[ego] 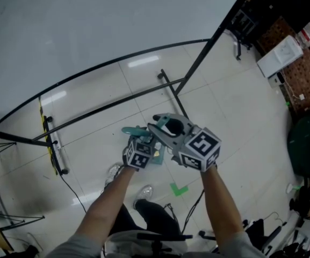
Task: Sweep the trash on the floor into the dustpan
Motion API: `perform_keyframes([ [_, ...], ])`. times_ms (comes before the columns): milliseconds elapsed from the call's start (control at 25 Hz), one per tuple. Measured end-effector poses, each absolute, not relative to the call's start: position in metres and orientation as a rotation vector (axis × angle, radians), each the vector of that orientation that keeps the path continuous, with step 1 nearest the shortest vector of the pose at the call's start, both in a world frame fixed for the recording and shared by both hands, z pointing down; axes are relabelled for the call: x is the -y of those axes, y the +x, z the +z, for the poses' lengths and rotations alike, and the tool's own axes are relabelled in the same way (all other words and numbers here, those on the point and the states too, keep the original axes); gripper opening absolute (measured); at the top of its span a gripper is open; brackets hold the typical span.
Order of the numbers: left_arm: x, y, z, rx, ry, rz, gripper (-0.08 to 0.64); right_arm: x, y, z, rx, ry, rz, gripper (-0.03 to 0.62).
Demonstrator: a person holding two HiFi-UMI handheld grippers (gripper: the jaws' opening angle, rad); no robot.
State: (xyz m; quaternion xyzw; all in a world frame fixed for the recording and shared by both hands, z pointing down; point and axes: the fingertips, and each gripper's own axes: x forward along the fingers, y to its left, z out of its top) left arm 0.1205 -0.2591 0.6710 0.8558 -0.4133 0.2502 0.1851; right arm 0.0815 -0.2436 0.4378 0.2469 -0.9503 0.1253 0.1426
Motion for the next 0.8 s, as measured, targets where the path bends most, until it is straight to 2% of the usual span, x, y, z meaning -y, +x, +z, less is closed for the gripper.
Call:
perform_keyframes([
  [240,0.242,0.106,0.681,1.112,2.388,0.751,0.227,0.24,0.098,0.433,2.741,0.806,0.379,0.252],
  [320,0.232,0.093,0.687,1.118,2.355,0.779,0.227,0.233,0.109,0.435,2.716,0.85,0.385,0.272],
  [480,0.201,0.063,0.678,1.099,2.304,0.819,0.225,0.21,0.14,0.439,2.678,0.975,0.443,0.272],
  [600,0.187,0.042,0.642,1.073,2.35,0.802,0.174,0.192,0.153,0.433,2.663,1.082,0.513,0.272],
  [680,0.188,0.025,0.613,1.125,2.384,0.814,0.034,0.18,0.155,0.426,2.656,1.139,0.525,0.262],
  [720,0.19,0.019,0.599,1.141,2.405,0.817,0.018,0.176,0.156,0.422,2.648,1.175,0.515,0.21],
  [800,0.195,0.015,0.57,1.131,2.452,0.794,0.0,0.17,0.158,0.414,2.622,1.268,0.466,0.173],
])
